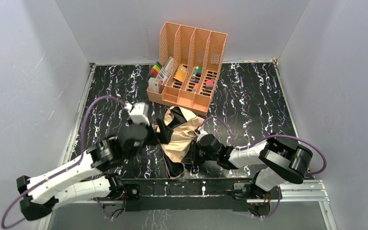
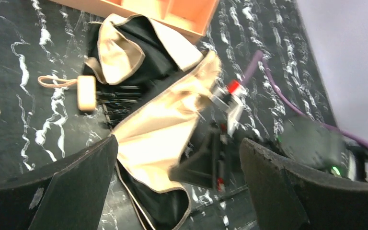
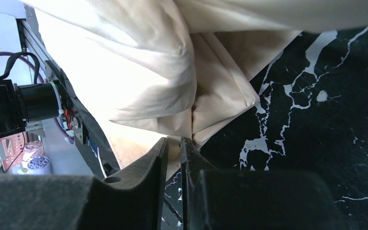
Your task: Put away the umbrella
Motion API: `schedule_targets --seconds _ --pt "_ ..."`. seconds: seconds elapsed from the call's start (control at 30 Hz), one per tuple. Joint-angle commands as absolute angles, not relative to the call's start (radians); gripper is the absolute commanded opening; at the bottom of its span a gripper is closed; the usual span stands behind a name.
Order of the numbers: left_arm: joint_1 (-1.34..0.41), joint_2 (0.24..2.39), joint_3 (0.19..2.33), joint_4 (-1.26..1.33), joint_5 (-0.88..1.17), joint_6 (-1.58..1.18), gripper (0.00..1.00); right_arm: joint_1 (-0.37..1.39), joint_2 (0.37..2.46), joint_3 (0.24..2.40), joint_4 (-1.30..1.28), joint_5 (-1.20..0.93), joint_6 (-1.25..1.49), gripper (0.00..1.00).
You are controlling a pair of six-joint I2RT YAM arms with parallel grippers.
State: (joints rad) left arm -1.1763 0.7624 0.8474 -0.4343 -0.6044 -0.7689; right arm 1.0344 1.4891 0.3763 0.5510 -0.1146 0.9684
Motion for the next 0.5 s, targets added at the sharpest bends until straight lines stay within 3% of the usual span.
schedule_targets --seconds 0.0,0.17,0.47 --pt "-0.822 0.942 0.911 -0.336 -0.164 -0.585 0.97 1.037 1.496 0.361 0.454 -0.072 0.922 0.25" --pt "-0.649 1.195 1.024 -0.206 0.176 -0.451 0.90 1.037 1.481 0.358 0.444 -0.059 0.923 0.25" --pt "-0.633 1.593 1.370 -0.301 0.428 -0.224 0.73 1.037 1.480 0.347 0.454 -0.052 0.944 0.24"
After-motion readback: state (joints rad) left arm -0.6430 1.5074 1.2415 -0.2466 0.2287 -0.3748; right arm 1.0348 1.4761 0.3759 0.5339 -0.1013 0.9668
